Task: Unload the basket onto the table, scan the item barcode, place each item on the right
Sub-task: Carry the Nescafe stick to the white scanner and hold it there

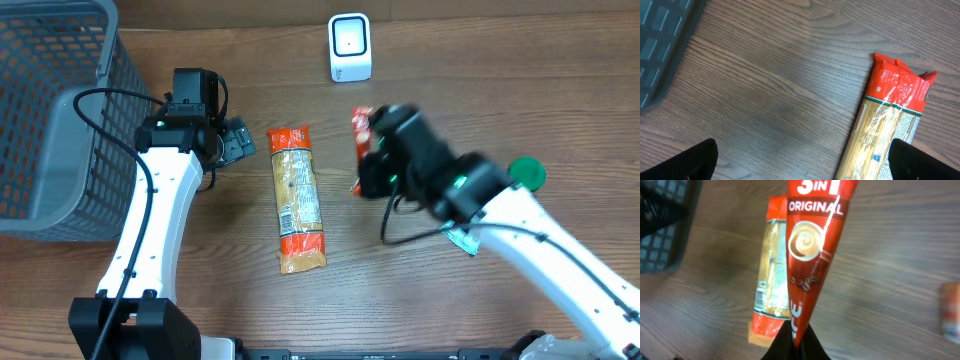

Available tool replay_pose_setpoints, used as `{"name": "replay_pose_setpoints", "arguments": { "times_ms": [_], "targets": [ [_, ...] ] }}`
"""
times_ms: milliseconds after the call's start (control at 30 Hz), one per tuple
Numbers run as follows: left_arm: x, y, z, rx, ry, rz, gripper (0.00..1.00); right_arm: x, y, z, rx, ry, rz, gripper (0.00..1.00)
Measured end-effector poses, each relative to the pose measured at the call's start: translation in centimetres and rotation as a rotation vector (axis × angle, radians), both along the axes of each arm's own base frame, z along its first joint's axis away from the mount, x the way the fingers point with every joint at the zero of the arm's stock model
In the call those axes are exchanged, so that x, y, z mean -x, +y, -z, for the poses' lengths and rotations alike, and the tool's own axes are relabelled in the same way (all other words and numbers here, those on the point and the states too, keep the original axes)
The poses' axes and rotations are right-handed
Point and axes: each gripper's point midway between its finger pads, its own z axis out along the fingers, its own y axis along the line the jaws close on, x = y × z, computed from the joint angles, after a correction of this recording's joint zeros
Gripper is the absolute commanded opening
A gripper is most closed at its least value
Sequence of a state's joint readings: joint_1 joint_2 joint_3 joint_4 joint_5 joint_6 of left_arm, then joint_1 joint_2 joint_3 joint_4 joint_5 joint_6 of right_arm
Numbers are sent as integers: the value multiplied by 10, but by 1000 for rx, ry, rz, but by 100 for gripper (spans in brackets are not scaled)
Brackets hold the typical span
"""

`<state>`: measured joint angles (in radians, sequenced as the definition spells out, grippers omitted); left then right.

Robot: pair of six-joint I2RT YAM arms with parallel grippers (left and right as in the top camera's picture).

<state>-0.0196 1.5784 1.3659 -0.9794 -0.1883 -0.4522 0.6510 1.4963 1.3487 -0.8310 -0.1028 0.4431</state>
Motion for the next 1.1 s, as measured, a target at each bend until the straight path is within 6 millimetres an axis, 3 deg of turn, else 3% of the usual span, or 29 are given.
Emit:
{"name": "replay_pose_setpoints", "arguments": {
  "times_ms": [167,300,400,533,733,1100],
  "targets": [
    [0,0,0,0,0,0,100,-27,-18,-43,19,16,-12,3],
    [0,0,0,0,0,0,100,-45,-14,-67,49,38,-59,3],
    [0,0,0,0,0,0,100,-66,-2,-73,62,38,-101,3],
    [0,0,0,0,0,0,100,-93,14,-54,84,49,-138,3],
    [0,0,0,0,0,0,100,-126,30,1,112,79,-164,3],
    [0,0,0,0,0,0,100,-173,20,71,127,116,-113,3]
  ]
}}
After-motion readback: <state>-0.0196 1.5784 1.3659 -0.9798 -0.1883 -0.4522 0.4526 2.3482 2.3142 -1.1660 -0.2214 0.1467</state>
